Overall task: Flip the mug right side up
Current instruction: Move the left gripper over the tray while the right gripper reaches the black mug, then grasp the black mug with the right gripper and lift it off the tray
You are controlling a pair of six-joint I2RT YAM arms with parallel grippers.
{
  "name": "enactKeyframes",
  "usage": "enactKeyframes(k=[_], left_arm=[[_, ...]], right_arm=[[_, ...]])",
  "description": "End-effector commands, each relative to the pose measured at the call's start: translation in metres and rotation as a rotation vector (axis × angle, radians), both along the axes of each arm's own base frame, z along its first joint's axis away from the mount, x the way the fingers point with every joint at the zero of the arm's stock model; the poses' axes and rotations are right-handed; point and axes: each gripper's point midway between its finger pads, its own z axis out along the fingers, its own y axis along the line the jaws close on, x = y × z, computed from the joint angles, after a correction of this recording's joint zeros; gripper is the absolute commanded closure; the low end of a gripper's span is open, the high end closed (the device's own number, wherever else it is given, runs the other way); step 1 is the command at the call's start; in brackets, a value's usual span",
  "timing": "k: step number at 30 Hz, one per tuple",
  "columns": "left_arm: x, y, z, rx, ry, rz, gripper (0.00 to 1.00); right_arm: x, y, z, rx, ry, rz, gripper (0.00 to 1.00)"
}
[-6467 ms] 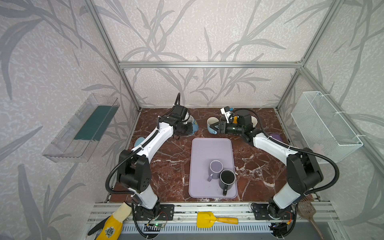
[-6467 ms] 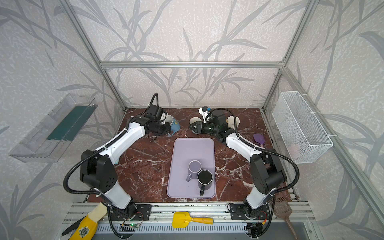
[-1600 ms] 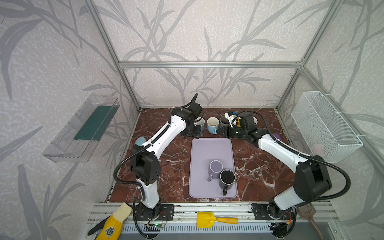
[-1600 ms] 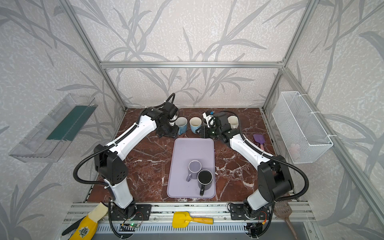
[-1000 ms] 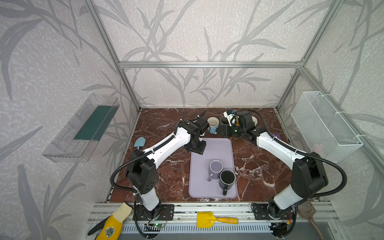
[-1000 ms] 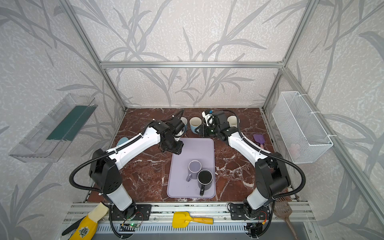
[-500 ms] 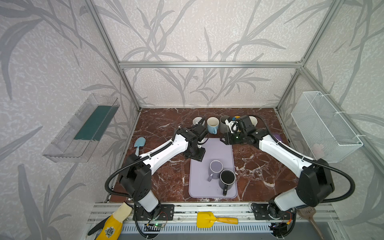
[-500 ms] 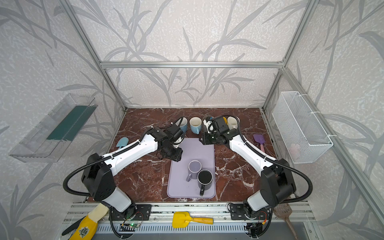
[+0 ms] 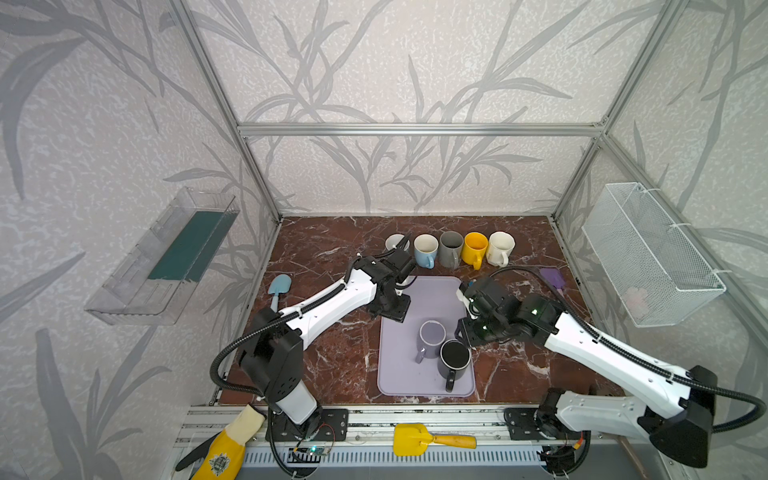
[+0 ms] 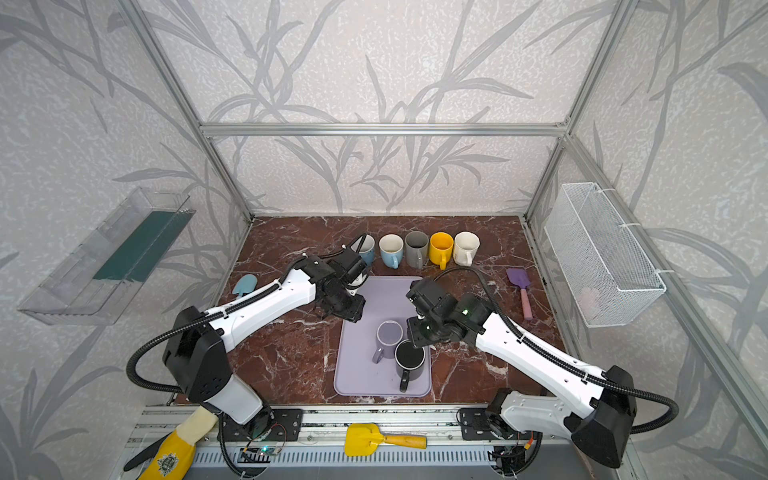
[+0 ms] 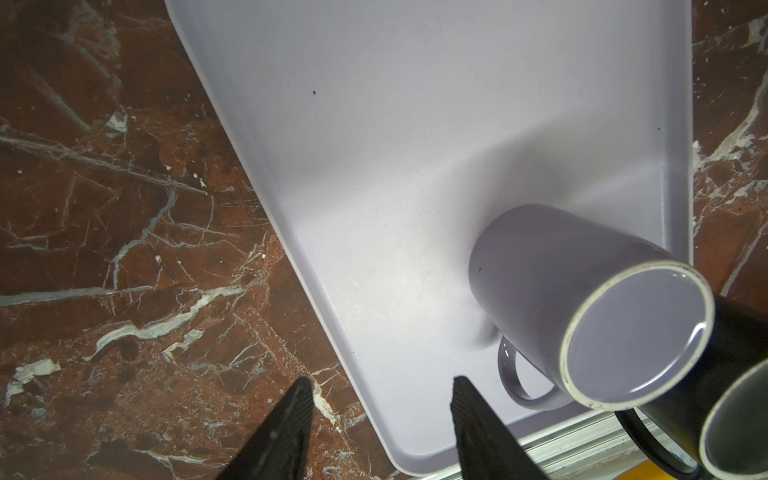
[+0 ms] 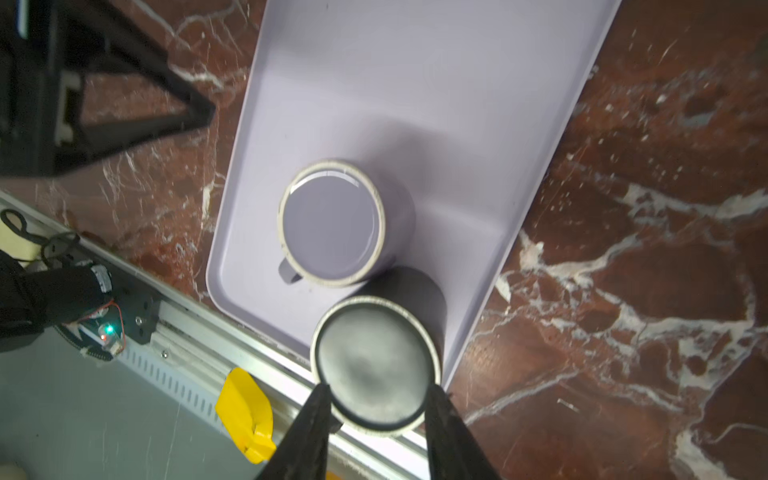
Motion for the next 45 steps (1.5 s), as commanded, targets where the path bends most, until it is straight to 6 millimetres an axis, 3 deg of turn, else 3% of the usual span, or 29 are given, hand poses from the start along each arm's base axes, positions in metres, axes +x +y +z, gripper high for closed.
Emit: enactKeyframes(k=[1, 8, 20, 30, 36, 45], left_arm=[[0.002, 0.0, 0.006, -0.002, -0.018, -0.017, 0.44], [0.002, -0.002, 0.005, -0.009, -0.013, -0.032, 0.44], [-0.007, 0.003, 0.013, -0.033, -0.023, -0.035, 0.44], [-0.012, 0.007, 0.018, -0.027, -0.026, -0.044, 0.44], [-0.012, 0.009, 0.02, -0.022, -0.029, -0.038, 0.44], [-0.007, 0.011, 0.013, 0.007, -0.032, -0.026, 0.44]], right_arm=[[-0.027, -0.021, -0.012, -0.089, 0.061, -0.095, 0.61], [-0.065, -0.008, -0.022, -0.102, 0.109, -0.074, 0.6], [-0.073, 0.021, -0.053, -0.052, 0.151, -0.077, 0.57], [-0.065, 0.03, -0.067, -0.075, 0.144, -0.088, 0.53], [-0.056, 0.02, -0.074, -0.149, 0.136, -0.109, 0.53], [-0.022, 0.002, -0.075, -0.204, 0.115, -0.087, 0.54]])
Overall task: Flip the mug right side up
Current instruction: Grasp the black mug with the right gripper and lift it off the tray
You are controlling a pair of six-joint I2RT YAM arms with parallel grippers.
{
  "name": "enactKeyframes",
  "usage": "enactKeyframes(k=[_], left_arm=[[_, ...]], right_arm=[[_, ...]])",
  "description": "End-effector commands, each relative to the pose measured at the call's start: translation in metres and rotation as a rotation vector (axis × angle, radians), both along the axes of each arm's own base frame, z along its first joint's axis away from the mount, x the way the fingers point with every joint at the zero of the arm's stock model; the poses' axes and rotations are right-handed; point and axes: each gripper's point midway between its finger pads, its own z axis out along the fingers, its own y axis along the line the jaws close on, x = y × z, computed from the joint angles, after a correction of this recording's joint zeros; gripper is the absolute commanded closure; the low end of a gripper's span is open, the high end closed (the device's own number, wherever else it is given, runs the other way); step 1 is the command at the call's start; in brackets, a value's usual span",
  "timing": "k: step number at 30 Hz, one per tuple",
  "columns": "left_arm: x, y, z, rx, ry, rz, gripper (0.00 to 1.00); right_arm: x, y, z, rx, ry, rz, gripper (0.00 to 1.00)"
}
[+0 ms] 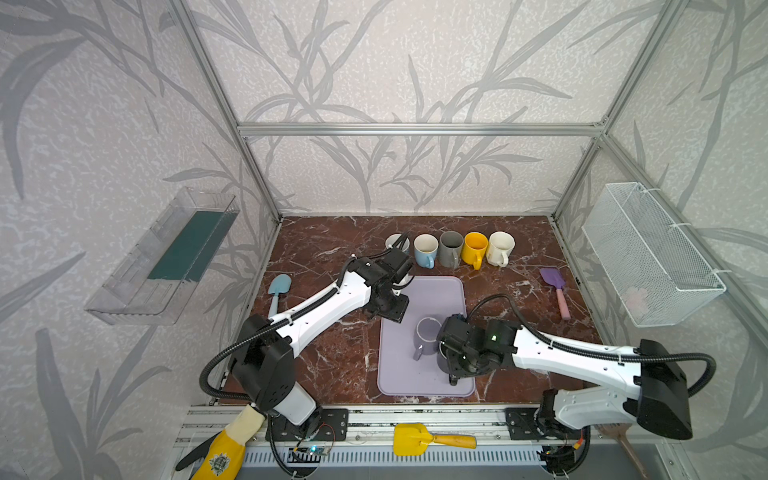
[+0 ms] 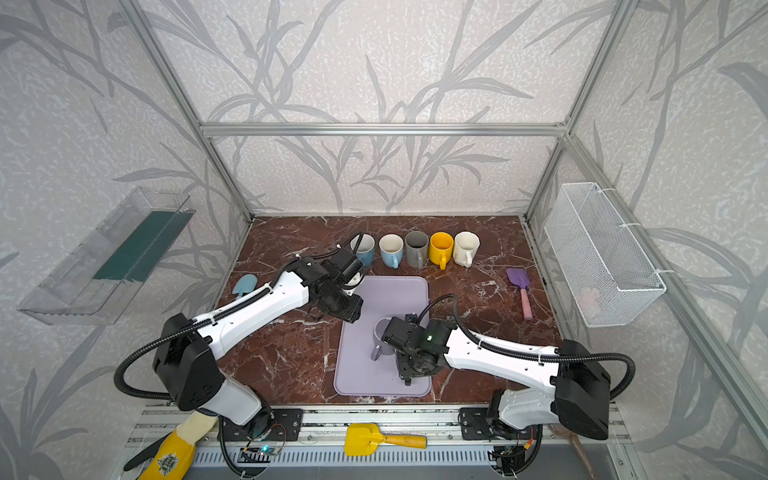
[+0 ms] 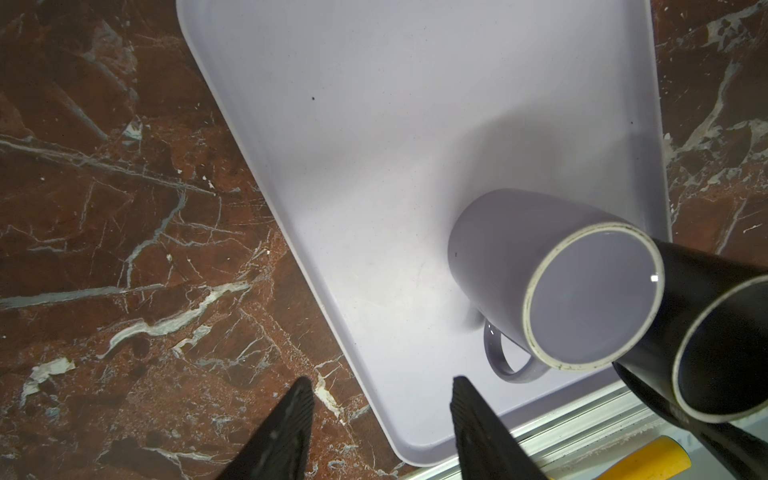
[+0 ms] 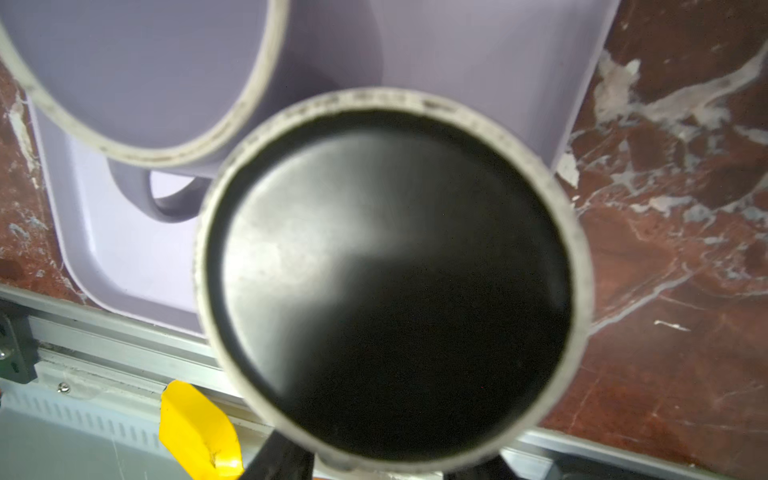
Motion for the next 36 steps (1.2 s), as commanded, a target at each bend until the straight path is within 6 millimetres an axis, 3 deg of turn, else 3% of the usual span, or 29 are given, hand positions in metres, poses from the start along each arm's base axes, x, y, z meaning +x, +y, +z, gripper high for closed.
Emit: enactKeyframes(k=[1, 13, 22, 29, 36], left_arm=[[0.001, 0.01, 0.001, 0.042, -0.014, 0.011, 0.44], [0.05, 0.018, 0.002, 0.033, -0.108, 0.097, 0.45], [0.094, 0.02, 0.024, -0.114, -0.234, 0.135, 0.45], [0.104, 0.014, 0.047, -0.204, -0.334, 0.118, 0.45], [0.1, 0.014, 0.067, -0.288, -0.425, 0.109, 0.45]], right_arm=[[0.018, -0.006, 0.006, -0.043, -0.027, 0.049, 0.54], [0.068, -0.014, 0.004, -0.123, -0.015, 0.118, 0.58], [0.104, -0.018, 0.002, -0.111, -0.028, 0.134, 0.63], [0.124, -0.021, -0.002, -0.109, -0.02, 0.154, 0.67], [0.136, -0.019, -0.006, -0.115, -0.028, 0.157, 0.68]])
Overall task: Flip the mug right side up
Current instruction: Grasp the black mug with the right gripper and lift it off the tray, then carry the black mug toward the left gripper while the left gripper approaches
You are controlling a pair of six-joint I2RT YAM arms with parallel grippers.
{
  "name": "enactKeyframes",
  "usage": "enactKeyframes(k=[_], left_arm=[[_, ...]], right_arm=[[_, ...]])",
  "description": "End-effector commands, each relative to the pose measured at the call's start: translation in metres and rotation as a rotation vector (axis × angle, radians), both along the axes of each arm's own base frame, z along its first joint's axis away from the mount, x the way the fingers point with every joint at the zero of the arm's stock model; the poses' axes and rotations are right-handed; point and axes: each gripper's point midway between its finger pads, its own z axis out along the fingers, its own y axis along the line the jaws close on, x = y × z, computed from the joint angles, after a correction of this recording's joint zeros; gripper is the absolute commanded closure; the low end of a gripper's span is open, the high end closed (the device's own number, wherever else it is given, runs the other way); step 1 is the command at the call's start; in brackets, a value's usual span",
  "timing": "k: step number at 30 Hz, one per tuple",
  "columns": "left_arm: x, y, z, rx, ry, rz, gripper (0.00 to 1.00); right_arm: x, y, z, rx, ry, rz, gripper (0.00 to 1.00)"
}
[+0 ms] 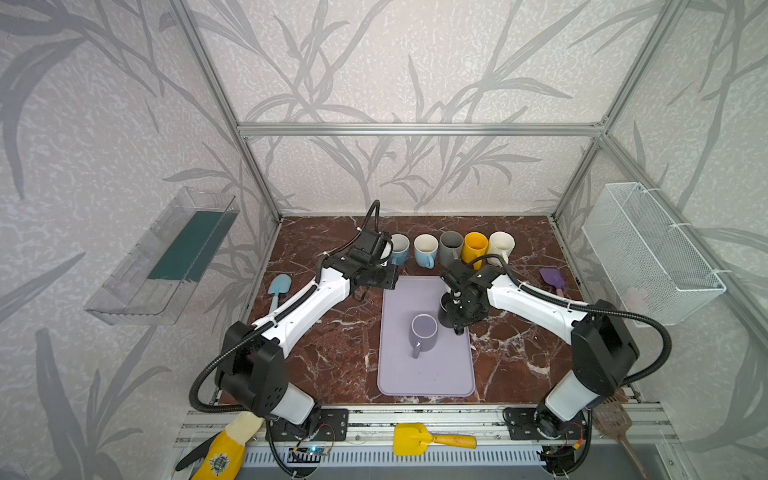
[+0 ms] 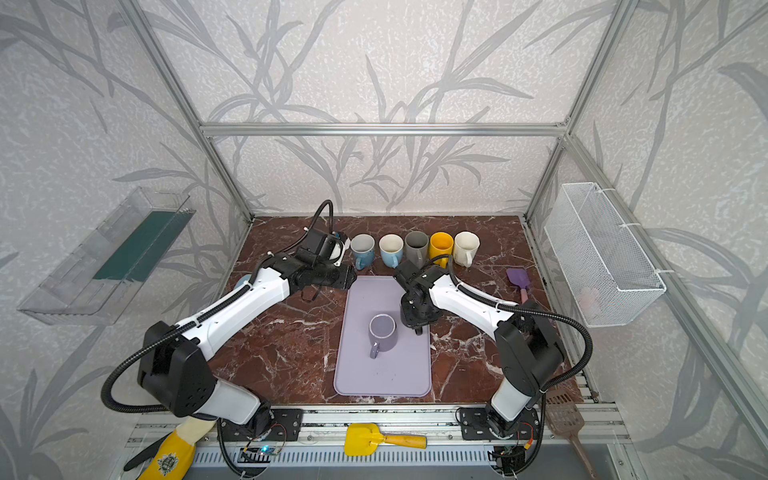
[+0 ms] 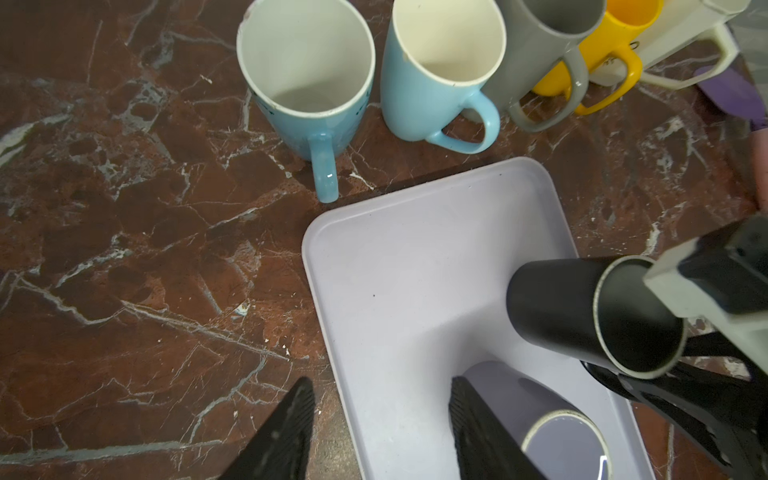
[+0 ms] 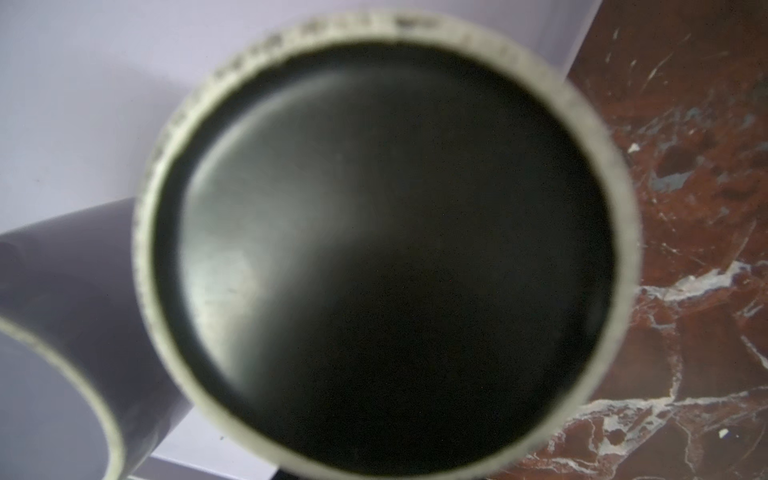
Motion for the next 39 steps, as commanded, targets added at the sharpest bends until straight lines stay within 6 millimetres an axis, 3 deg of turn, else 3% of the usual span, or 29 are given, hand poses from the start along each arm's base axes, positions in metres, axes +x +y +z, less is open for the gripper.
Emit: enactKeyframes(k=[1, 12, 25, 27, 36, 39], left_arm=[[0.004, -0.002, 0.021, -0.044, -0.088, -0.022, 0.45], [0.014, -0.002, 0.024, -0.048, -0.103, -0.001, 0.45], [0.017, -0.001, 0.021, -0.036, -0.088, 0.013, 0.45], [0.019, 0.006, 0.019, -0.011, -0.085, 0.039, 0.44], [0.027, 0.022, 0.021, -0.006, -0.08, 0.114, 0.45], [0.028, 0.027, 0.021, -0.014, -0.074, 0.129, 0.44]], right_arm=[[0.011, 0.001, 0.0, -0.009, -0.019, 0.009, 0.68], [0.035, -0.005, -0.002, -0.032, -0.06, -0.02, 0.75], [0.045, -0.003, 0.004, 0.0, -0.066, -0.009, 0.94], [0.046, 0.0, 0.009, 0.021, -0.072, -0.005, 0.99], [0.059, 0.012, 0.032, 0.127, -0.104, 0.019, 1.0], [0.064, 0.019, 0.052, 0.197, -0.14, 0.033, 1.0]])
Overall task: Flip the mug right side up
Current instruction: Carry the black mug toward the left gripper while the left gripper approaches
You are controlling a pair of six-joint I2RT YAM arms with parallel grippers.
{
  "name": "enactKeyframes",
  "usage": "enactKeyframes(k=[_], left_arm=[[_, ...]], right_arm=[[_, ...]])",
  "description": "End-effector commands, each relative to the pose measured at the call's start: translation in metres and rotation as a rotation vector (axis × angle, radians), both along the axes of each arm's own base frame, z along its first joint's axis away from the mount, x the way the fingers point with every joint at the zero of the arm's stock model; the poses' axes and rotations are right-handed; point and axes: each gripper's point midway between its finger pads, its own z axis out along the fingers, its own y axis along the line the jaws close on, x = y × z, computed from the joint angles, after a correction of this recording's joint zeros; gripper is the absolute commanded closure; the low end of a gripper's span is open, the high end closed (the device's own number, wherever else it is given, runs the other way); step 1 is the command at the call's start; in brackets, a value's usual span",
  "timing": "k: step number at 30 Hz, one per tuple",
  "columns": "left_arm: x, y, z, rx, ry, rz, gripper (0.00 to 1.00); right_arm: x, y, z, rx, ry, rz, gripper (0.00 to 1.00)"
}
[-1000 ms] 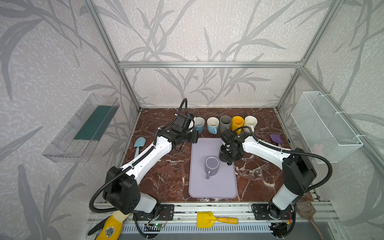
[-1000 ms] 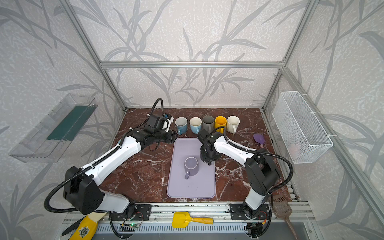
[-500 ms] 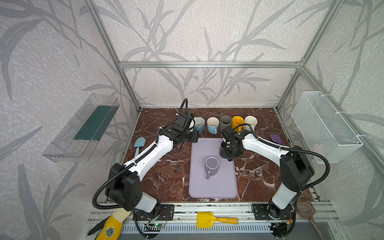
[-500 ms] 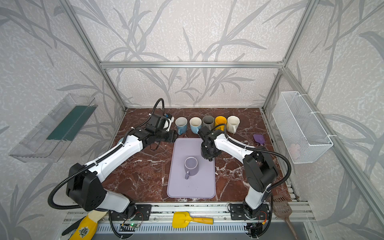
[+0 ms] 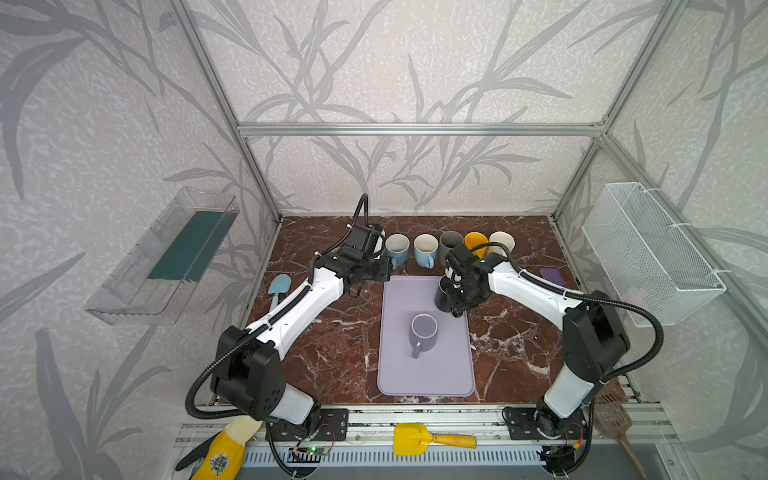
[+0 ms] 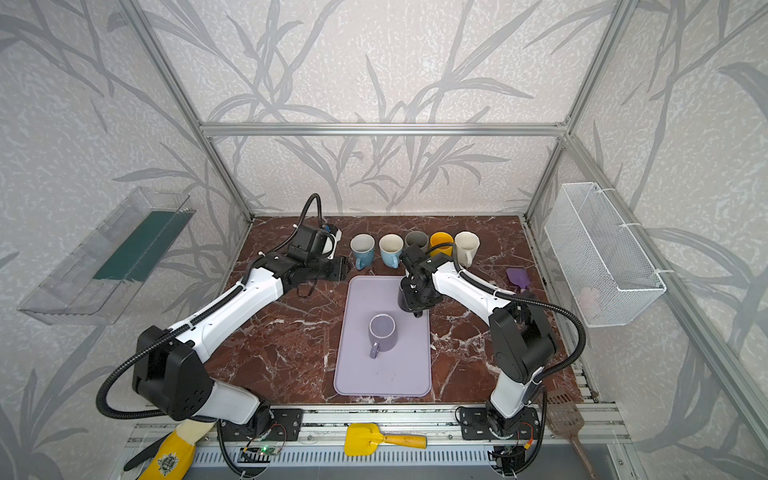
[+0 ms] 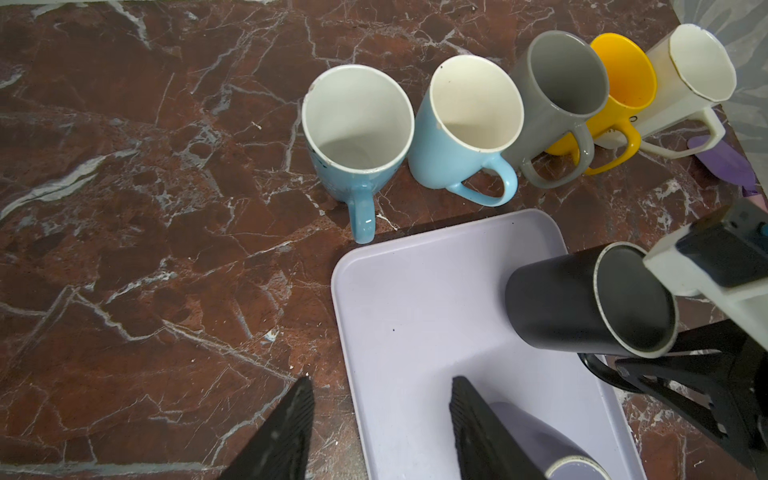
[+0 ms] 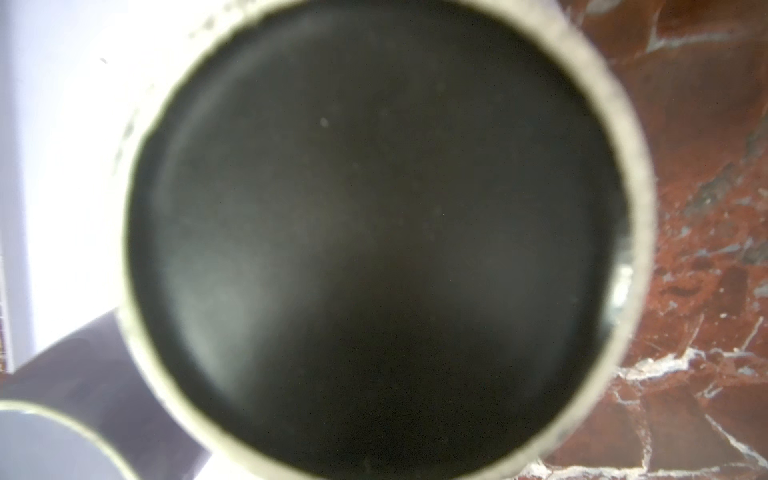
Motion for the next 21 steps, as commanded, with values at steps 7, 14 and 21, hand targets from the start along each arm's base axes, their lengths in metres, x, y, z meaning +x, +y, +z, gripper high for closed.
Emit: enactKeyframes(k=[7, 14, 21], left_arm=[[0.008, 0.01, 0.012, -0.037, -0.001, 0.045, 0.44], [0.009, 0.016, 0.013, -0.068, 0.0, 0.059, 0.44], [0.009, 0.024, 0.01, -0.147, 0.01, 0.08, 0.44]], right_arm=[[0.023, 0.021, 0.058, 0.182, -0.129, 0.038, 1.0], [0.03, 0.037, 0.084, 0.315, -0.204, 0.077, 1.0], [0.045, 0.06, 0.108, 0.499, -0.285, 0.113, 1.0]])
